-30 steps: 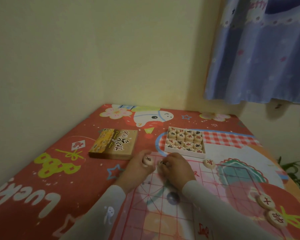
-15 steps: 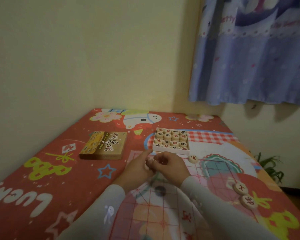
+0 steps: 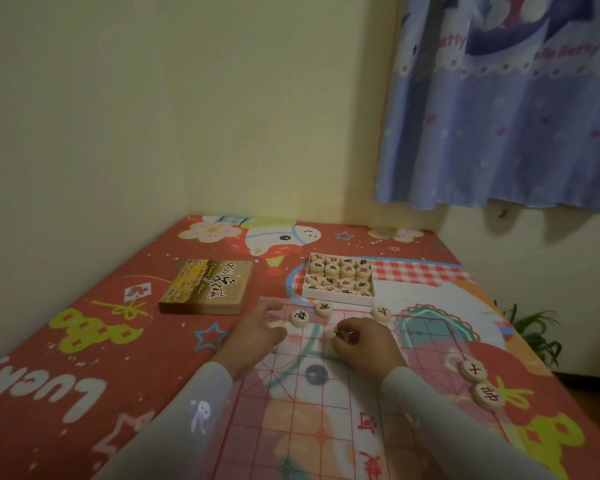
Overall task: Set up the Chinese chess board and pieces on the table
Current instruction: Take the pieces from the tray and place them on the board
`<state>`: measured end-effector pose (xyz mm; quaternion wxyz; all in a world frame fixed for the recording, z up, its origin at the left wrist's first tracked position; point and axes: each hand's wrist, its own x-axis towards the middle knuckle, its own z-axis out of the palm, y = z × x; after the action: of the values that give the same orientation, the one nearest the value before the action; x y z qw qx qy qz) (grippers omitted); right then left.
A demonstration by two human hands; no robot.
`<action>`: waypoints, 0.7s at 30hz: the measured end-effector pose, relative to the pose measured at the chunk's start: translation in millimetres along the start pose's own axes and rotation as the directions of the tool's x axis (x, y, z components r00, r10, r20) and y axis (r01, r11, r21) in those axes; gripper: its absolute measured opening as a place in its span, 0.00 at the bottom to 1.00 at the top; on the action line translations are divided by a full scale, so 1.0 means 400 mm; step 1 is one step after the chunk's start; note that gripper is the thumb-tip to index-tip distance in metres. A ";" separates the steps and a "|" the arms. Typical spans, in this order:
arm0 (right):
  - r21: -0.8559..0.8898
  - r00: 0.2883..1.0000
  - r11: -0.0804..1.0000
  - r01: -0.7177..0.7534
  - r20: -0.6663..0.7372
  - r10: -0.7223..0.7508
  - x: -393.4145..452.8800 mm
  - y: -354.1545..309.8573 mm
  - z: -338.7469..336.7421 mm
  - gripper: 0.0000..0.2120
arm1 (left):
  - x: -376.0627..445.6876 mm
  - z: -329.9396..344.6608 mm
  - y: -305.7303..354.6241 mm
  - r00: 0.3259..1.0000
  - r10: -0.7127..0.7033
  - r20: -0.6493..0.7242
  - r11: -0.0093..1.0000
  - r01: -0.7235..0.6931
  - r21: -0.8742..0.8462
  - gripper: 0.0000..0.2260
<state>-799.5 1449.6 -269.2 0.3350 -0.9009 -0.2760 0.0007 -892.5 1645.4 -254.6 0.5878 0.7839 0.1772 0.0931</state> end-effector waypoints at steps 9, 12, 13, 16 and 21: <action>-0.098 0.998 0.995 0.035 0.057 -0.029 0.029 -0.033 0.054 0.10 | -0.009 0.011 -0.009 0.990 0.139 0.019 0.975 -0.140 0.173 0.23; -0.091 0.998 0.996 0.026 0.051 -0.021 0.029 -0.030 0.057 0.10 | -0.010 0.014 -0.010 0.987 0.157 0.022 0.964 -0.158 0.215 0.24; -0.073 0.999 0.997 0.028 0.034 -0.026 0.029 -0.029 0.056 0.10 | -0.009 0.016 -0.010 0.986 0.163 0.026 0.962 -0.165 0.219 0.24; 0.048 0.999 0.999 0.011 -0.036 -0.009 0.022 -0.044 0.045 0.12 | -0.011 0.030 -0.006 0.981 0.191 0.040 0.949 -0.195 0.246 0.24; 0.309 0.998 0.949 -0.058 0.047 0.046 -0.008 -0.096 0.033 0.16 | -0.011 0.068 0.011 0.970 0.210 0.126 0.918 -0.240 0.315 0.29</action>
<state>-823.7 1479.8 -256.8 0.4668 -0.8438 -0.2551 0.0704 -886.3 1618.5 -258.2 0.4421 0.8891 0.0723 0.0943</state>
